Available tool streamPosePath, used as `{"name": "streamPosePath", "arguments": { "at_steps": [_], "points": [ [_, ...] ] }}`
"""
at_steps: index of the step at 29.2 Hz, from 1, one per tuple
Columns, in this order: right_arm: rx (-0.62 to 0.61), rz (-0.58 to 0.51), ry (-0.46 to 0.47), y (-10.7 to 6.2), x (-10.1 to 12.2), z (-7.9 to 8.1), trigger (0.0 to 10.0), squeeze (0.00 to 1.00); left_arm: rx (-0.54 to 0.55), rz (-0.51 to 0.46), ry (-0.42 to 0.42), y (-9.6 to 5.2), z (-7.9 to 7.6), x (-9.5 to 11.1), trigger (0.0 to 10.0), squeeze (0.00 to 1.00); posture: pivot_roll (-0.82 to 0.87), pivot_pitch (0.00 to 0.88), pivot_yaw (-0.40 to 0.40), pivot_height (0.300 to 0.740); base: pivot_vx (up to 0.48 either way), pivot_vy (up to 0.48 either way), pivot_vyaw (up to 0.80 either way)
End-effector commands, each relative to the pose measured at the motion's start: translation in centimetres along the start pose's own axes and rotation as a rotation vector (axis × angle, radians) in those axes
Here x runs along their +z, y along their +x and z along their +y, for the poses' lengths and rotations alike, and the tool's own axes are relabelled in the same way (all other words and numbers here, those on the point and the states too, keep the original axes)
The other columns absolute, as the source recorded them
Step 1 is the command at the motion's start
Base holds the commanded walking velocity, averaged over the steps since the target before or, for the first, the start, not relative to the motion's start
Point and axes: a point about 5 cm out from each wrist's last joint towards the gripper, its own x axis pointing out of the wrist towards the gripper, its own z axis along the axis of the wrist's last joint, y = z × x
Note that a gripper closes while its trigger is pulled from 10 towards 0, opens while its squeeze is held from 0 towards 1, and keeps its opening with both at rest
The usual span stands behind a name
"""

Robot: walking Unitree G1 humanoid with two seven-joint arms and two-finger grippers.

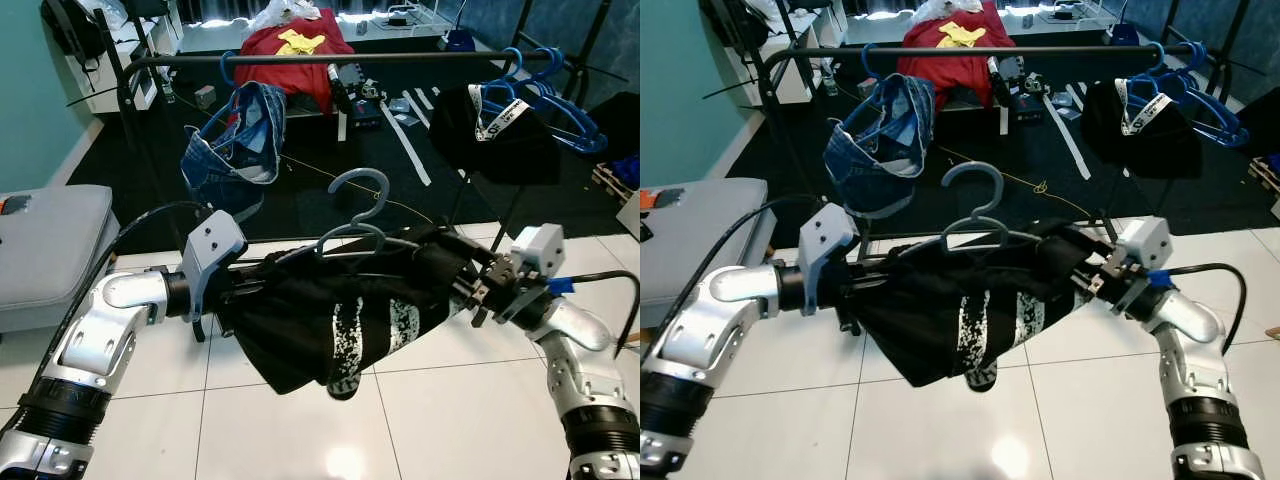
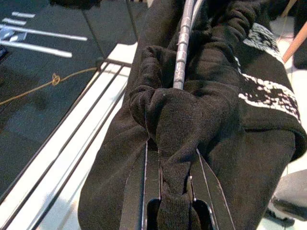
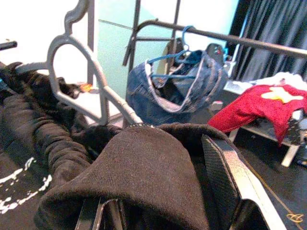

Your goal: Hang hanger

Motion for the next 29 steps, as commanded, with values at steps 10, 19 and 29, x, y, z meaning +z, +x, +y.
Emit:
{"name": "streamPosePath", "arguments": {
  "at_steps": [10, 19, 29],
  "points": [
    [-0.094, -0.009, 0.059, -2.5, 1.6, -2.8, 10.0, 1.00, -0.016, -0.074, 0.063, 0.3, 0.3, 1.6, 0.0, 0.00, 0.04, 0.105, 0.054, 0.740, 0.000, 0.000, 0.00],
    [-0.085, 0.268, -0.066, -5.4, 0.5, -4.0, 10.0, 0.00, -0.024, -0.032, 0.092, 0.0, 0.4, 1.1, 0.0, 0.00, 0.04, 0.108, 0.052, 0.740, 0.000, 0.000, 0.00],
    [-0.130, 0.364, -0.133, -7.3, 1.2, -5.4, 10.0, 0.00, -0.047, -0.002, 0.105, -0.3, 0.2, 0.6, 0.0, 0.00, 0.04, 0.108, 0.049, 0.740, 0.000, 0.000, 0.00]
  ]
}}
